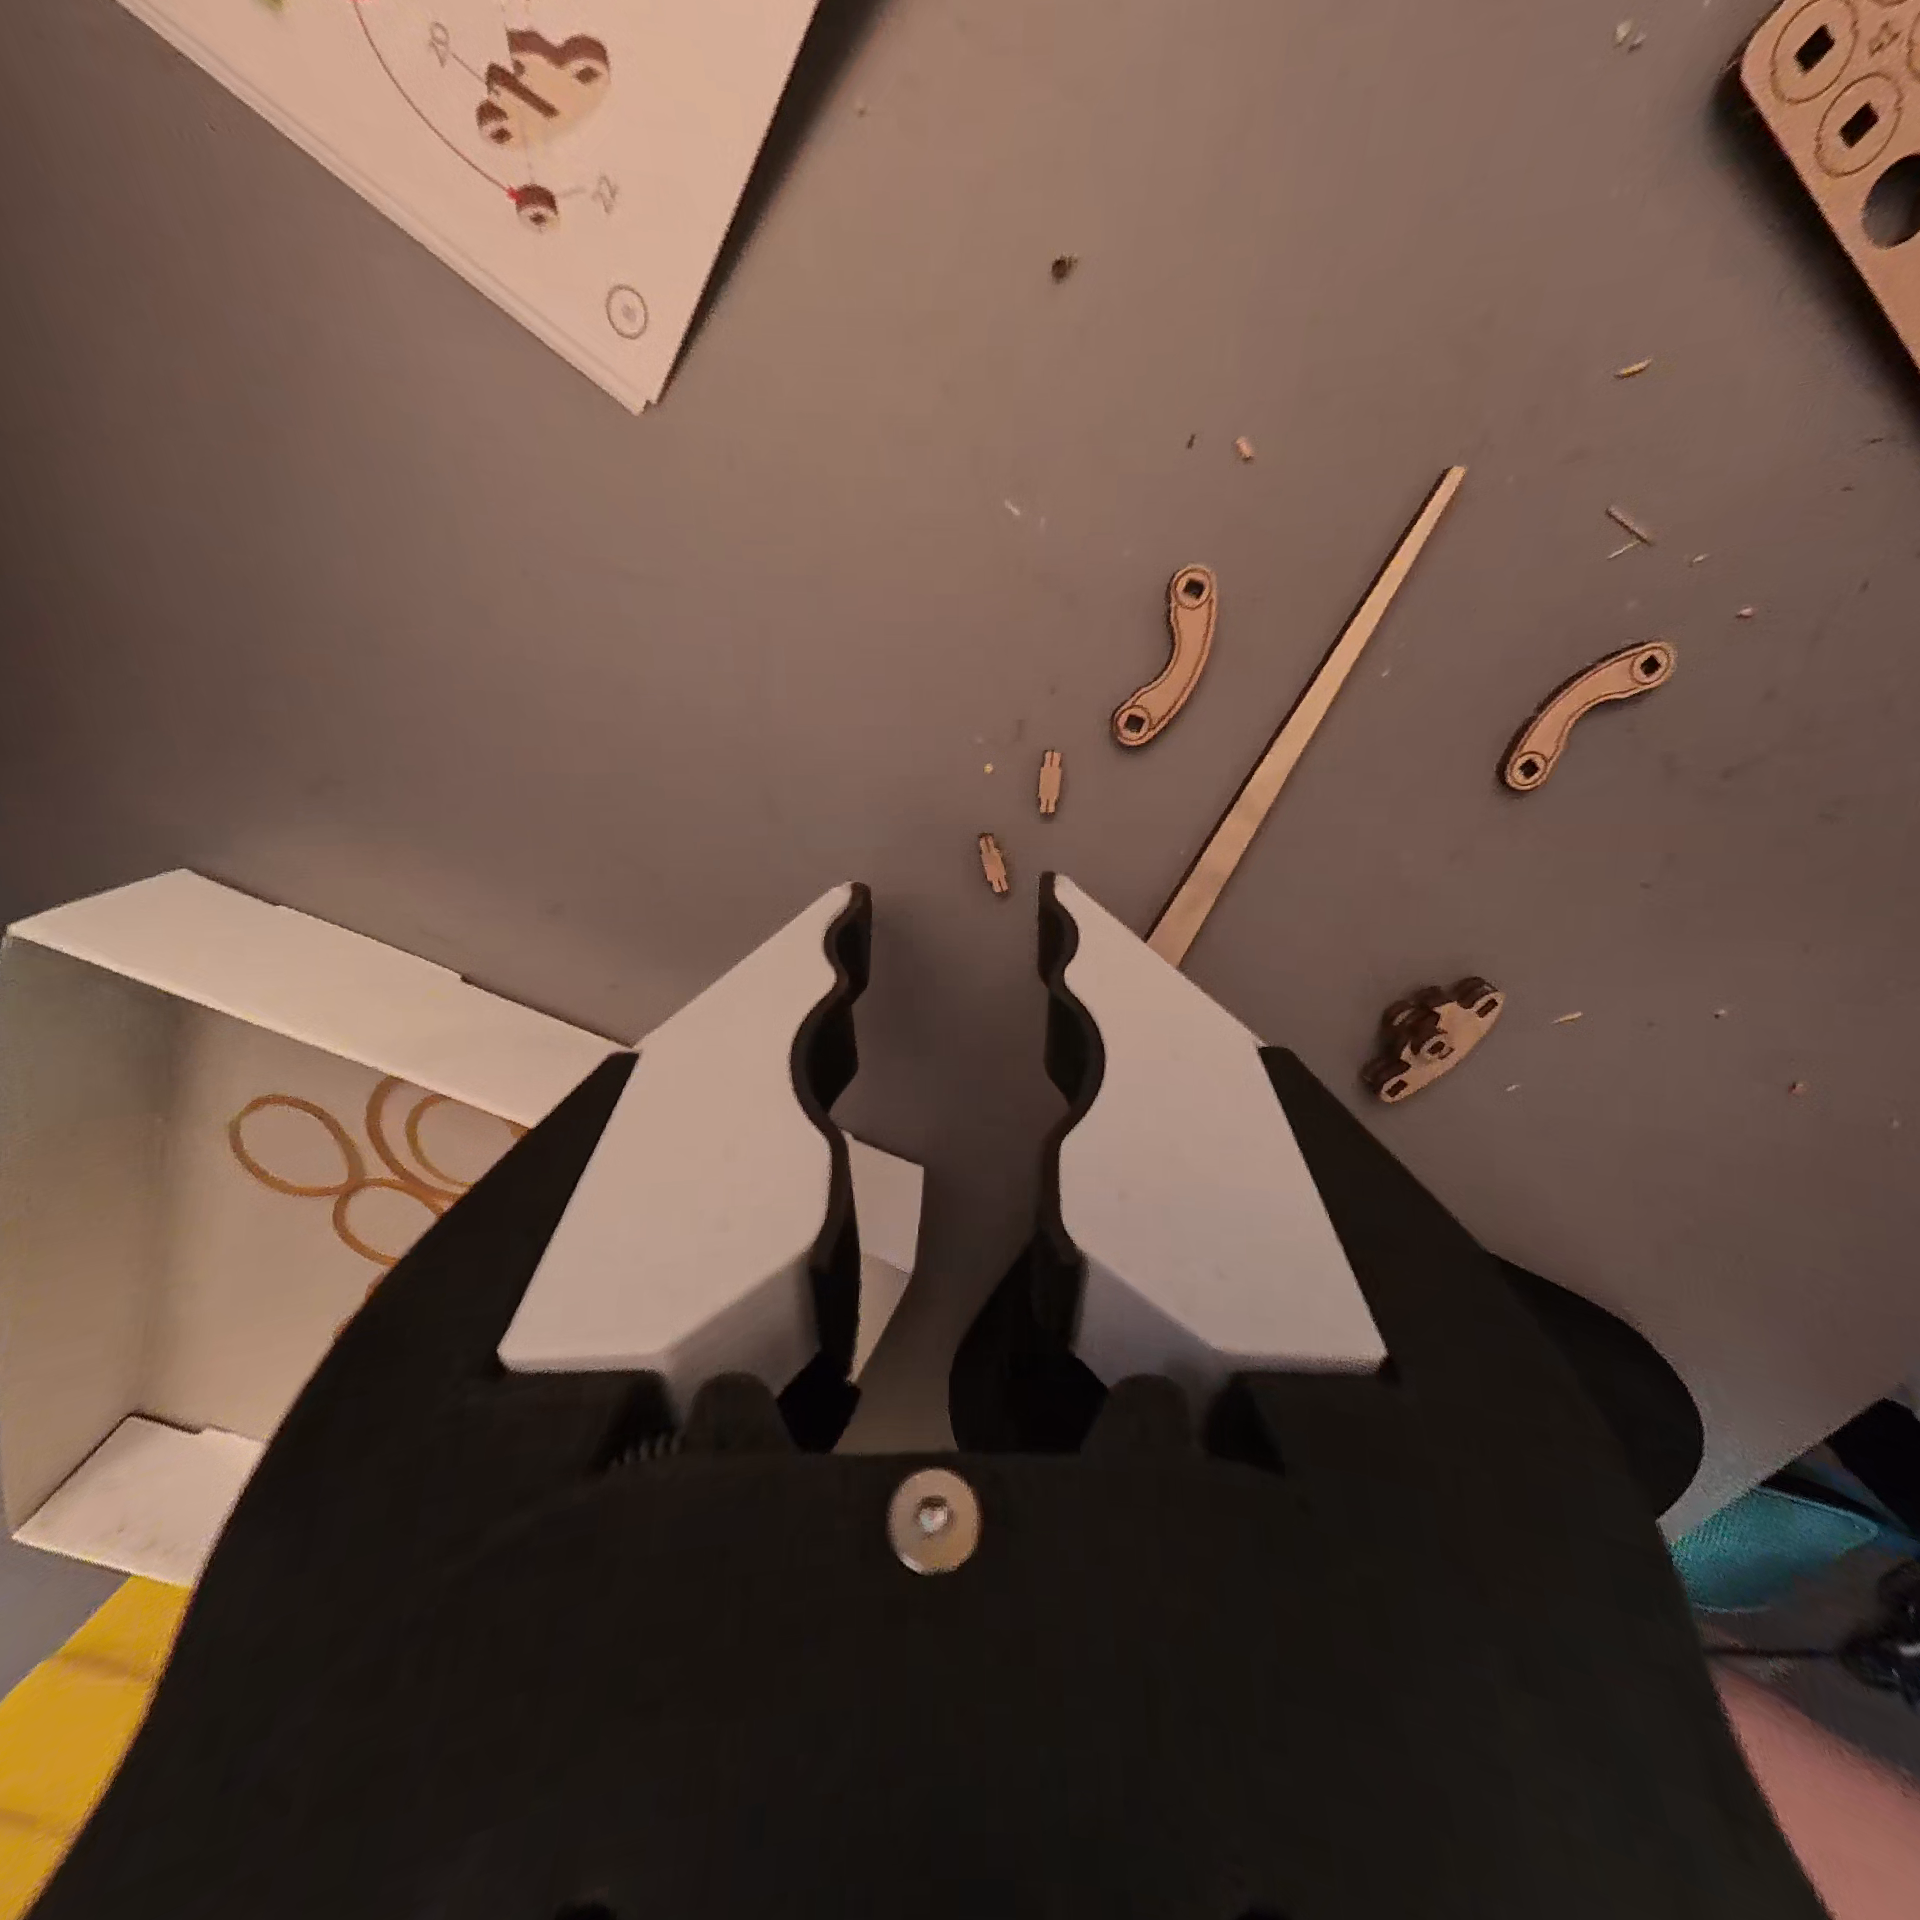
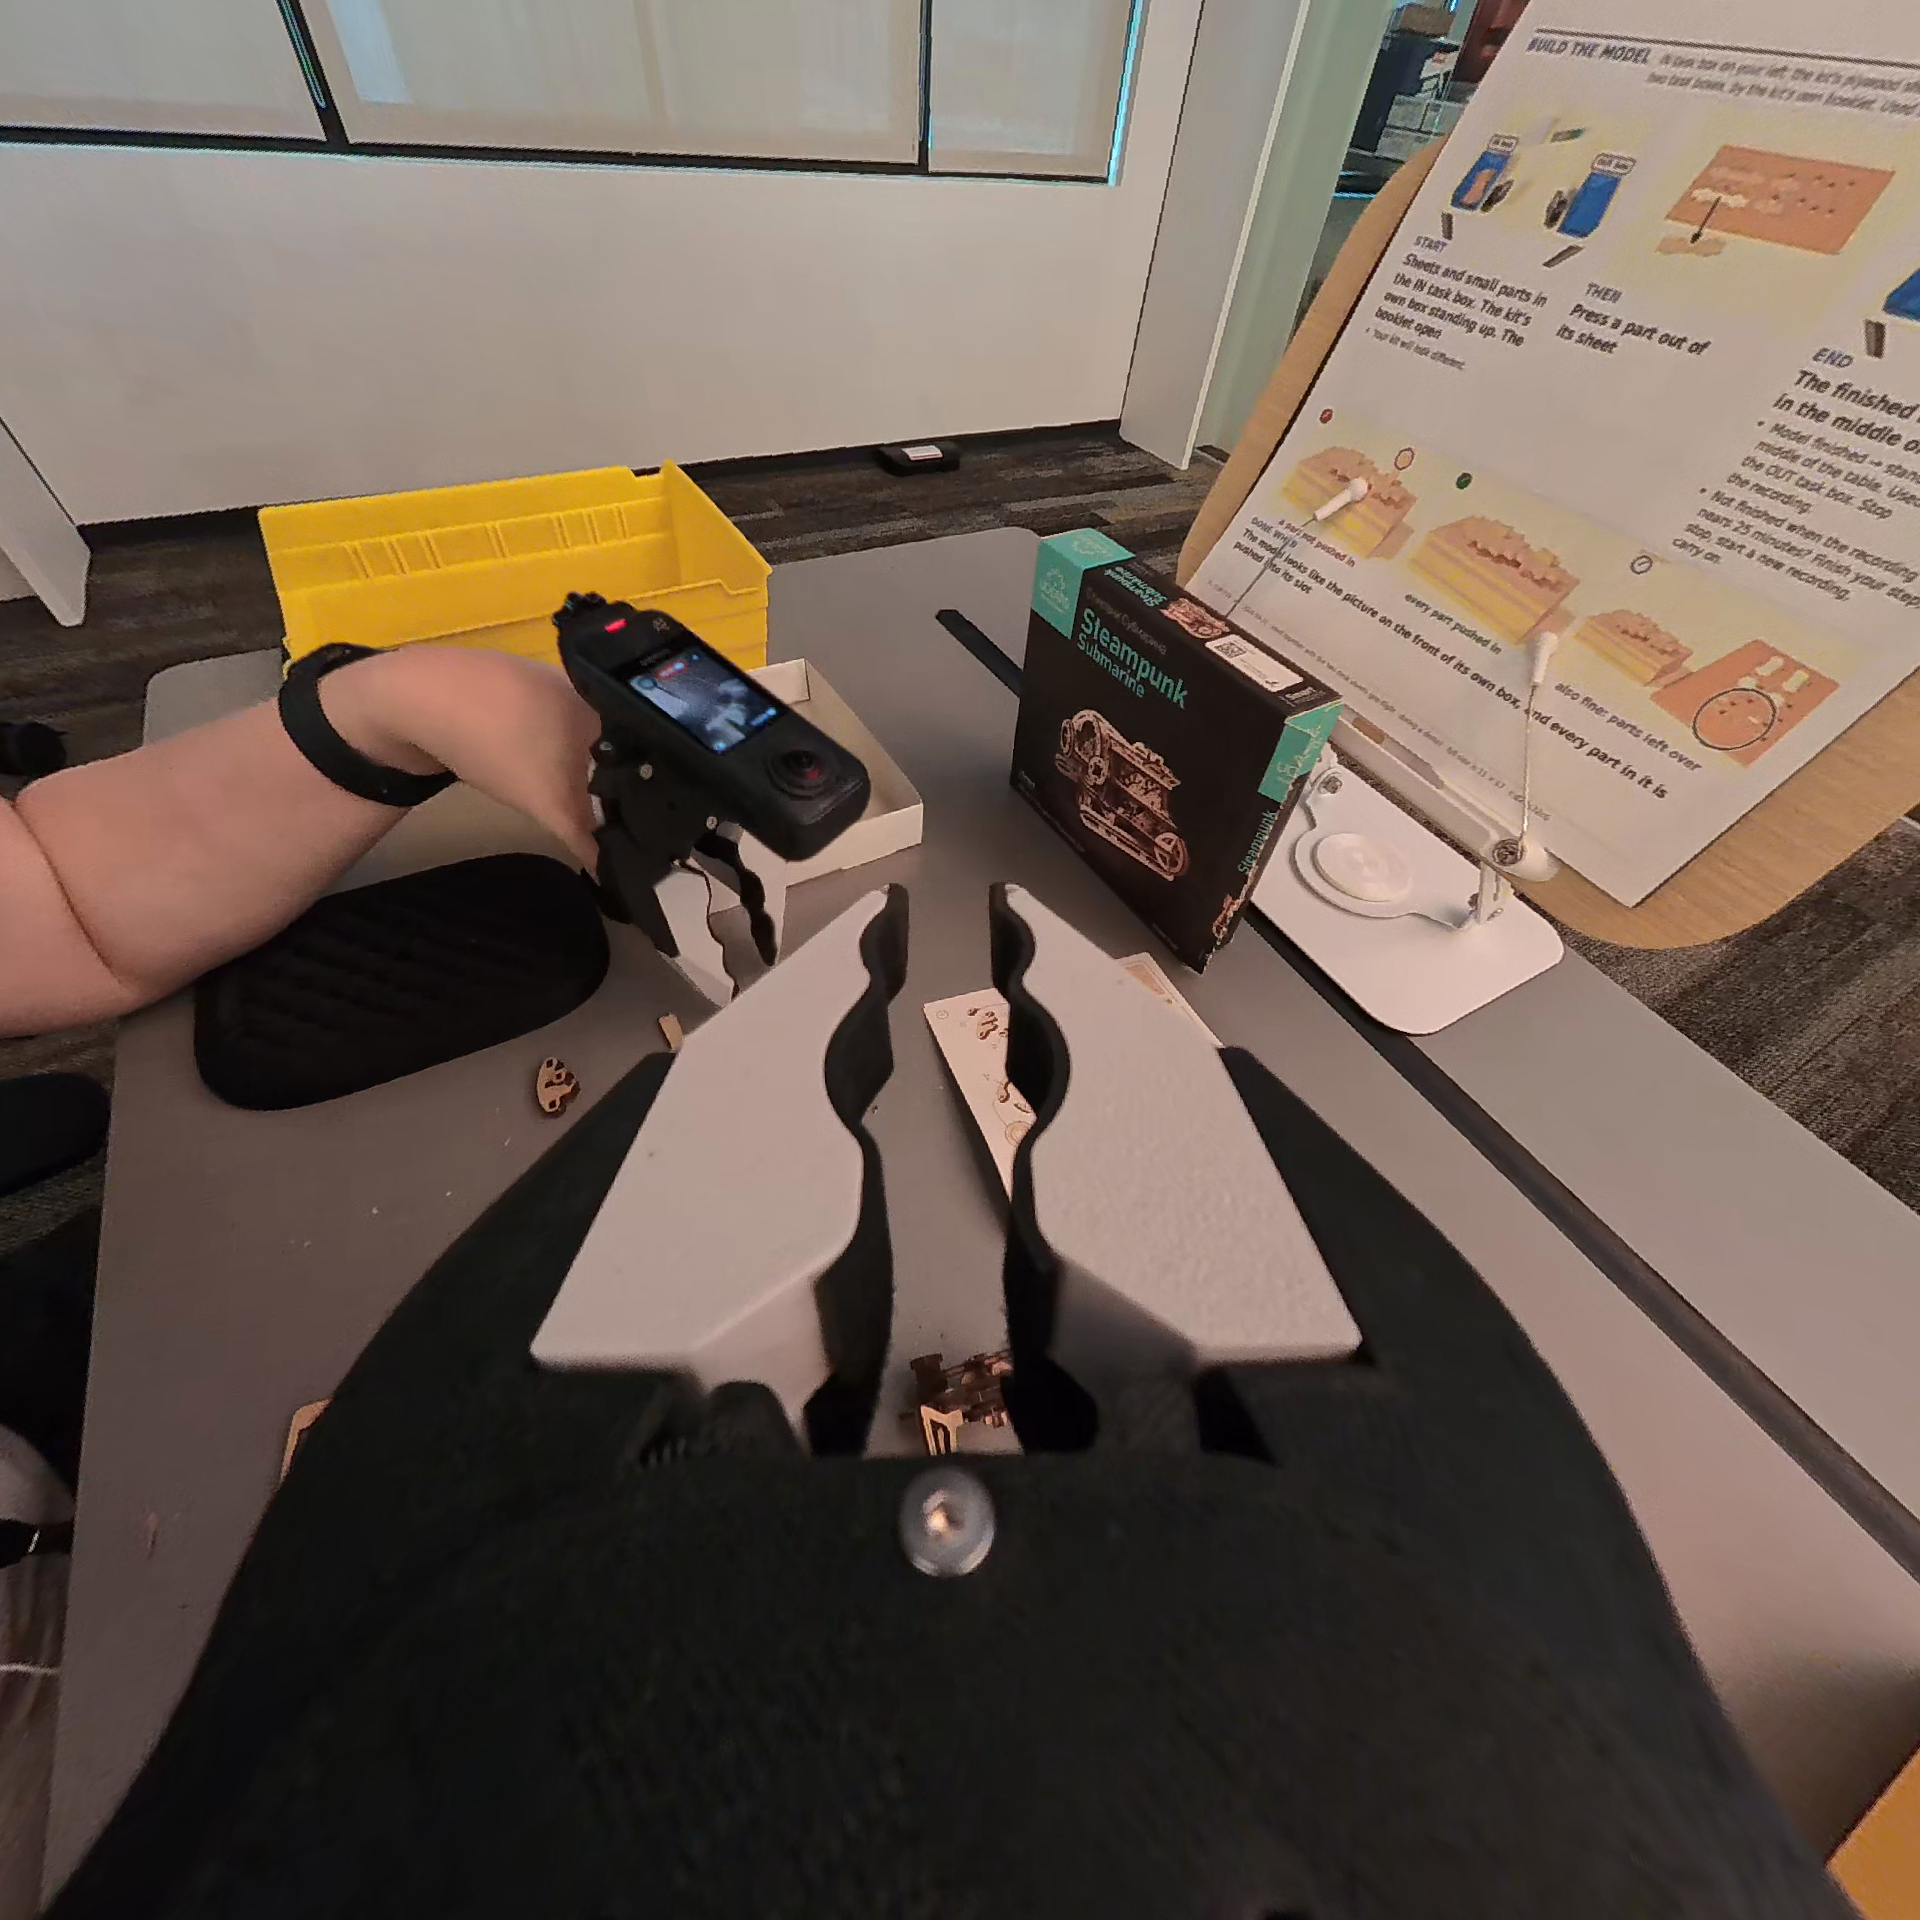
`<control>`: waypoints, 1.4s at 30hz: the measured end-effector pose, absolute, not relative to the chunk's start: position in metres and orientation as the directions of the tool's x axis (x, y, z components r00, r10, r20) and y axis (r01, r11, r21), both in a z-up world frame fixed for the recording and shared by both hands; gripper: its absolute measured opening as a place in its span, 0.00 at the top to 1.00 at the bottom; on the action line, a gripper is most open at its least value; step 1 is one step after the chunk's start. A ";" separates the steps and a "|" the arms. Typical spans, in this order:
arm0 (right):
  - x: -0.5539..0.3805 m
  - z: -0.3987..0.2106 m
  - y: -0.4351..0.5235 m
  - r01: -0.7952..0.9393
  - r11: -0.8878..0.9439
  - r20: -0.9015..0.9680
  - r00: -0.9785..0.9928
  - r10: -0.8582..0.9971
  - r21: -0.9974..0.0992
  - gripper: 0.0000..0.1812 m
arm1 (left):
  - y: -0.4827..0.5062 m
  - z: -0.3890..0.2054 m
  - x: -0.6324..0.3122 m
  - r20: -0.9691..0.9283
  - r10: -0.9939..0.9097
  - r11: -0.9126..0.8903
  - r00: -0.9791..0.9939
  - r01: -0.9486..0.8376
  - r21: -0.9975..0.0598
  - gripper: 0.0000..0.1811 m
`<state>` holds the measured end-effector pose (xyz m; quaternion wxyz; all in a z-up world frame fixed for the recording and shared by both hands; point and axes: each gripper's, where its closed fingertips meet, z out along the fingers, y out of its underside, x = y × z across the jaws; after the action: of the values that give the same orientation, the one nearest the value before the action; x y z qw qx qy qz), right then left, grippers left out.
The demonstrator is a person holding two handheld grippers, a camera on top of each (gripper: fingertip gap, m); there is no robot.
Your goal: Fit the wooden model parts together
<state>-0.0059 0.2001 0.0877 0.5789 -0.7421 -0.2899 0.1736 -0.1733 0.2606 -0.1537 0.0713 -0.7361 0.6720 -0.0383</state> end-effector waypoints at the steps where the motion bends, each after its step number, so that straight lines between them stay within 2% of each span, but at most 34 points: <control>1: -0.006 0.088 0.200 0.229 -0.162 0.078 0.772 0.631 -0.960 0.92 | 0.262 -0.156 -0.175 -0.046 -0.994 -0.087 0.094 -0.986 -0.140 0.84; 4: -0.004 0.087 0.200 0.237 -0.166 0.083 0.775 0.626 -0.957 0.92 | 0.258 -0.162 -0.177 -0.030 -0.995 -0.089 0.093 -0.991 -0.098 0.86; 6: -0.001 0.088 0.199 0.239 -0.169 0.085 0.780 0.620 -0.956 0.92 | 0.258 -0.162 -0.174 -0.031 -0.995 -0.093 0.096 -0.990 -0.105 0.87; 9: 0.001 0.092 0.197 0.224 -0.160 0.080 0.782 0.618 -0.961 0.92 | 0.255 -0.163 -0.172 -0.038 -0.998 -0.049 0.053 -0.994 -0.102 0.99; 13: -0.001 0.093 0.196 0.225 -0.150 0.084 0.776 0.625 -0.963 0.92 | 0.260 -0.158 -0.175 -0.072 -0.997 -0.026 0.034 -0.994 -0.102 0.99; 15: -0.006 0.092 0.196 0.235 -0.137 0.092 0.756 0.648 -0.962 0.92 | 0.257 -0.143 -0.165 -0.014 -0.998 -0.058 0.062 -0.976 -0.210 0.99; 19: -0.033 0.083 0.190 0.279 -0.059 0.135 0.625 0.769 -0.959 0.92 | 0.228 -0.077 -0.132 0.243 -0.970 -0.148 0.015 -0.829 -0.539 0.99; 21: -0.059 0.071 0.179 0.319 0.012 0.173 0.483 0.859 -0.948 0.92 | 0.204 -0.042 -0.127 0.365 -0.926 -0.176 -0.095 -0.748 -0.640 0.99; 23: -0.087 0.052 0.161 0.384 0.152 0.278 0.299 0.913 -0.911 0.91 | 0.183 -0.018 -0.128 0.462 -0.865 -0.205 -0.195 -0.702 -0.682 0.99; 26: -0.110 0.022 0.153 0.464 0.274 0.386 0.164 0.908 -0.842 0.90 | 0.159 -0.002 -0.130 0.570 -0.770 -0.238 -0.286 -0.700 -0.673 1.00; 30: -0.131 0.013 0.139 0.435 0.365 0.431 0.061 0.900 -0.823 0.91 | 0.144 -0.001 -0.131 0.643 -0.699 -0.254 -0.313 -0.732 -0.632 1.00; 34: -0.136 -0.002 0.145 0.528 0.400 0.499 0.053 0.865 -0.749 0.90 | 0.134 -0.001 -0.132 0.680 -0.650 -0.248 -0.339 -0.751 -0.612 1.00; 42: -0.138 0.007 0.135 0.482 0.439 0.514 0.028 0.858 -0.758 0.97 | 0.130 -0.001 -0.131 0.702 -0.619 -0.252 -0.353 -0.757 -0.603 1.00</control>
<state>-0.1382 0.1348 0.0070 0.5160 -0.4976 -0.6731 0.1819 -0.1311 0.1302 -0.0009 -0.0622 -0.5653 0.6084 -0.5536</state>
